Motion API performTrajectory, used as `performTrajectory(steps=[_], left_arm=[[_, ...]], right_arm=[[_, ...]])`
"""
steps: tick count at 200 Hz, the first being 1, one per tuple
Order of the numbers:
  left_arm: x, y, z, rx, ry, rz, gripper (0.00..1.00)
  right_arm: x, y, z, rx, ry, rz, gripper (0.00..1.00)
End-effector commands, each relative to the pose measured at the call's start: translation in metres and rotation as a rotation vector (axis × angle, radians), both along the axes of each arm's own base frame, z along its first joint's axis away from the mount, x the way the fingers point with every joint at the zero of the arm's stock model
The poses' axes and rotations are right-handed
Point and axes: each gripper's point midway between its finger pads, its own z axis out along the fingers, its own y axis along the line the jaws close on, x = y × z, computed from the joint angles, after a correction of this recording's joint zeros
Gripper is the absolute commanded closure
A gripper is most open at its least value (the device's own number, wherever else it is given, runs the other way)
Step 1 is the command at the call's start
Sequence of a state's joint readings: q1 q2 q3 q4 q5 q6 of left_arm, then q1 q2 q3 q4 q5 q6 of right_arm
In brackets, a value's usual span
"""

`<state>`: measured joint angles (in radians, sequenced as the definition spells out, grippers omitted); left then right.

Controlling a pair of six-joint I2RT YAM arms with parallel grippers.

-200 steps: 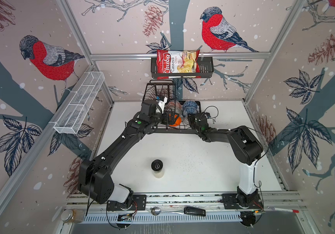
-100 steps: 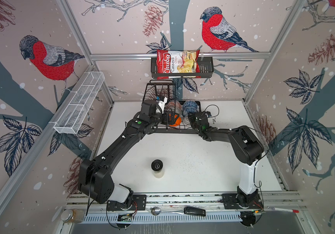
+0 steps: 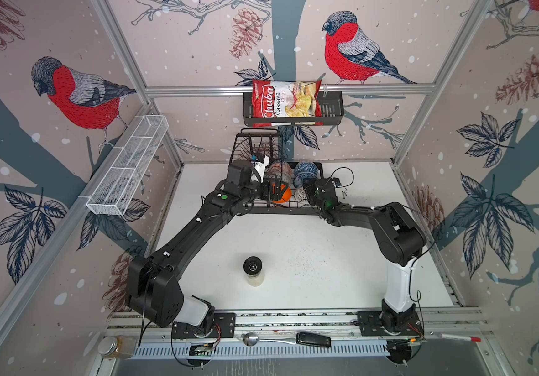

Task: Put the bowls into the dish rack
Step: 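Open the right gripper and release the white bowl in the rack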

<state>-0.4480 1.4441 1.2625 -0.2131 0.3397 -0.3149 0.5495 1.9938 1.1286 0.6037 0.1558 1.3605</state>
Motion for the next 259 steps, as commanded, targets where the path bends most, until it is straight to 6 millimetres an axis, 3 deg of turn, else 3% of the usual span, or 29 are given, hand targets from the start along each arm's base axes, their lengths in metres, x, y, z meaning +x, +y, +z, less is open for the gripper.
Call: performTrajectory(steps=[1,140,181,235,259], left_arm=[[0.002,-0.002,0.011,-0.025,-0.037,-0.007,0.02],[0.003,0.003,0.012,-0.007,-0.052,0.012,0.01],[0.003,0.007,0.016,0.002,-0.081,0.028,0.02],[0.003,0.02,0.031,0.029,-0.15,0.076,0.02],[0.004,0.025,0.038,0.048,-0.184,0.085,0.02]], right_arm=[[-0.001,0.002,0.008,-0.002,-0.016,0.017,0.35],[-0.02,0.005,0.011,-0.034,0.019,0.051,0.11],[-0.03,0.0,0.027,-0.064,-0.001,0.045,0.0],[-0.042,-0.006,0.054,-0.103,-0.035,0.051,0.0],[-0.044,-0.009,0.077,-0.129,-0.074,0.069,0.0]])
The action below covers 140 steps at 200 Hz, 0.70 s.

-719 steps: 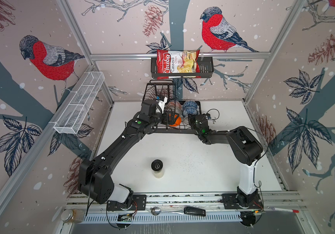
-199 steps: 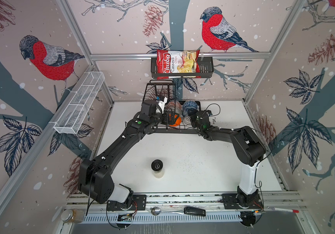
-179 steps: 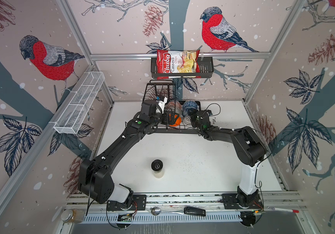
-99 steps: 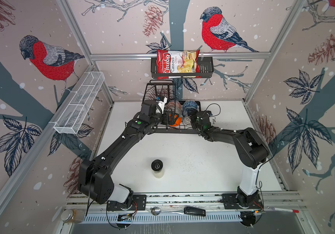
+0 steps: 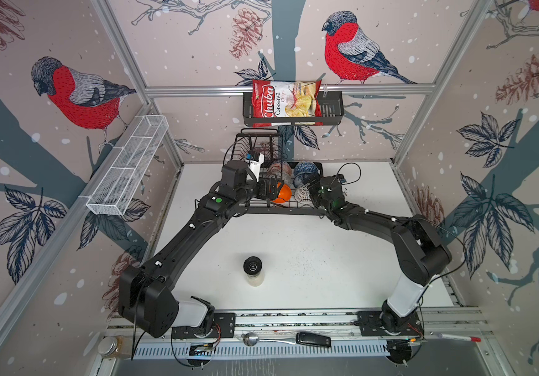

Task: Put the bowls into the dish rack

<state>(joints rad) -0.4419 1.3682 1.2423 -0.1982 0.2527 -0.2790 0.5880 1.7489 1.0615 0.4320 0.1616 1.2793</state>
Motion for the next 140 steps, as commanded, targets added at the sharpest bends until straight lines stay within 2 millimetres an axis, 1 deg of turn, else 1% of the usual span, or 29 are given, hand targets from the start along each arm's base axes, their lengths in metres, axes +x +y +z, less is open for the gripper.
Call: performTrajectory(steps=[1,17,32,46,66,74,83,108,124,140], left_arm=[[0.005,0.005,0.013,0.024,-0.081,0.016,0.02],[0.008,0.011,0.016,0.033,-0.089,0.034,0.02],[0.011,0.022,0.025,0.049,-0.111,0.073,0.02],[0.015,0.039,0.037,0.062,-0.139,0.137,0.02],[0.02,0.073,0.056,0.047,-0.18,0.243,0.02],[0.021,0.089,0.062,0.035,-0.194,0.293,0.02],[0.023,0.11,0.067,0.02,-0.207,0.354,0.02],[0.023,0.167,0.07,-0.015,-0.224,0.536,0.02],[0.02,0.201,0.062,0.014,-0.249,0.649,0.02],[0.019,0.228,0.043,0.059,-0.233,0.742,0.01]], right_arm=[[-0.002,-0.006,0.019,-0.06,-0.041,0.011,0.0],[-0.002,-0.012,0.039,-0.099,-0.074,0.01,0.0],[-0.002,-0.021,0.06,-0.137,-0.108,0.007,0.0],[-0.002,-0.035,0.078,-0.175,-0.145,-0.001,0.0],[0.0,-0.059,0.097,-0.229,-0.184,0.001,0.0],[0.001,-0.073,0.102,-0.255,-0.194,-0.012,0.0],[0.002,-0.093,0.103,-0.302,-0.187,-0.05,0.0],[0.0,-0.153,0.109,-0.435,-0.179,-0.179,0.0],[-0.007,-0.194,0.114,-0.513,-0.197,-0.312,0.0],[-0.018,-0.228,0.124,-0.581,-0.239,-0.425,0.0]])
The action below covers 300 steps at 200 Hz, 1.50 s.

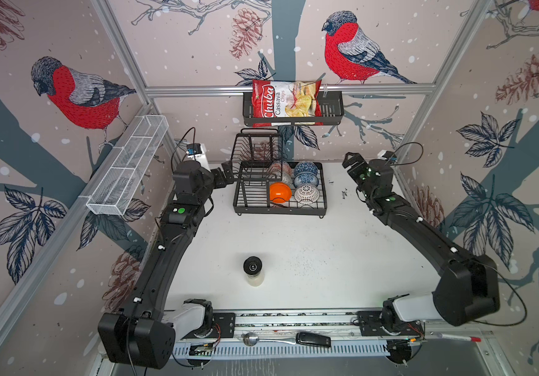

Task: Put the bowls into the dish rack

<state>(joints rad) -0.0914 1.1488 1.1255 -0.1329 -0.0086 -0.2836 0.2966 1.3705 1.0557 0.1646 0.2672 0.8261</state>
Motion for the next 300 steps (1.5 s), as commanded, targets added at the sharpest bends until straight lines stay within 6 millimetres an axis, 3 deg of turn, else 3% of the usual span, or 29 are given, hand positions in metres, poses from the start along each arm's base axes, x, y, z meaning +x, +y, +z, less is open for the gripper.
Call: performTrajectory(steps=[1,19,24,46,78,102,120,147,182,214,229,237,271,283,300], left_arm=[[0.001,0.038,-0.002,0.028,-0.042,0.15,0.02],[-0.002,0.066,-0.029,0.055,0.016,0.28,0.02],[-0.005,0.074,-0.033,0.066,0.024,0.325,0.02],[-0.022,0.108,-0.087,0.126,0.107,0.523,0.01],[-0.036,0.122,-0.133,0.089,0.115,0.629,0.02],[-0.048,0.13,-0.17,0.086,0.092,0.692,0.02],[-0.051,0.121,-0.175,0.073,0.023,0.634,0.02],[-0.057,0.127,-0.189,0.15,-0.041,0.652,0.02],[-0.052,0.123,-0.208,0.203,-0.027,0.619,0.01],[-0.048,0.117,-0.21,0.168,-0.054,0.589,0.01],[-0.054,0.112,-0.2,0.199,-0.171,0.551,0.01],[-0.054,0.108,-0.205,0.21,-0.152,0.526,0.01],[-0.027,0.076,-0.211,0.262,-0.106,0.319,0.01],[-0.019,0.066,-0.222,0.275,-0.087,0.258,0.01],[-0.029,0.071,-0.218,0.278,-0.147,0.291,0.01]], right_arm=[[-0.014,-0.05,0.01,-0.165,-0.055,-0.174,0.01],[-0.023,-0.075,0.015,-0.231,-0.09,-0.229,0.01],[-0.03,-0.082,0.024,-0.239,-0.114,-0.247,0.0],[-0.041,-0.104,0.02,-0.288,-0.108,-0.316,0.0],[-0.051,-0.13,-0.016,-0.385,-0.018,-0.413,0.01],[-0.056,-0.135,-0.048,-0.516,0.027,-0.418,0.0],[-0.058,-0.132,-0.066,-0.599,0.029,-0.375,0.0],[-0.064,-0.131,-0.083,-0.629,0.014,-0.357,0.01],[-0.059,-0.136,-0.13,-0.669,0.129,-0.371,0.01],[-0.055,-0.133,-0.125,-0.718,0.127,-0.411,0.01],[-0.059,-0.133,-0.123,-0.748,0.114,-0.423,0.01],[-0.063,-0.132,-0.123,-0.777,0.113,-0.428,0.01],[-0.085,-0.141,-0.144,-0.793,0.161,-0.505,0.01],[-0.092,-0.14,-0.151,-0.793,0.146,-0.506,0.01],[-0.099,-0.138,-0.151,-0.811,0.108,-0.537,0.01]])
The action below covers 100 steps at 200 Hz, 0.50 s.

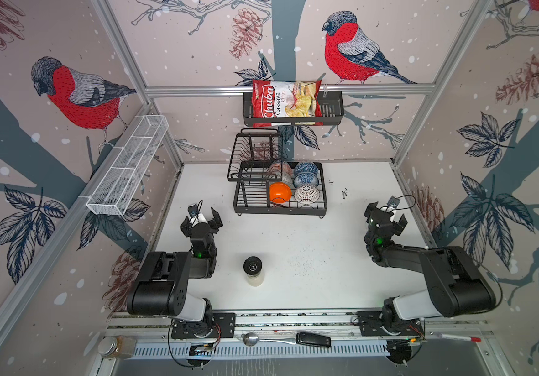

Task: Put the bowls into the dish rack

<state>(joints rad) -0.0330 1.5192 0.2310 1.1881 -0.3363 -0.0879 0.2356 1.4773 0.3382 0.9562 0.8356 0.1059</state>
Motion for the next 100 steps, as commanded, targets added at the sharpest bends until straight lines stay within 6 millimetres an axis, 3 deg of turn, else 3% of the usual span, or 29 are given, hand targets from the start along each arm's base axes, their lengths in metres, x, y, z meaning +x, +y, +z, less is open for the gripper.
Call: performTrajectory(steps=[1,32,75,100], left_arm=[[0.0,-0.008,0.016,0.035,-0.09,-0.057,0.01],[0.002,-0.008,0.017,0.031,-0.084,-0.054,0.01],[0.001,-0.008,0.016,0.035,-0.088,-0.06,0.01],[0.001,-0.008,0.017,0.035,-0.092,-0.06,0.01]], right_arm=[[-0.008,-0.003,0.018,-0.026,-0.125,-0.055,0.01],[0.002,0.0,0.015,-0.038,-0.093,-0.039,0.01],[0.0,-0.002,0.014,0.009,-0.113,0.019,0.02],[-0.007,-0.002,0.013,0.083,-0.165,0.155,0.01]])
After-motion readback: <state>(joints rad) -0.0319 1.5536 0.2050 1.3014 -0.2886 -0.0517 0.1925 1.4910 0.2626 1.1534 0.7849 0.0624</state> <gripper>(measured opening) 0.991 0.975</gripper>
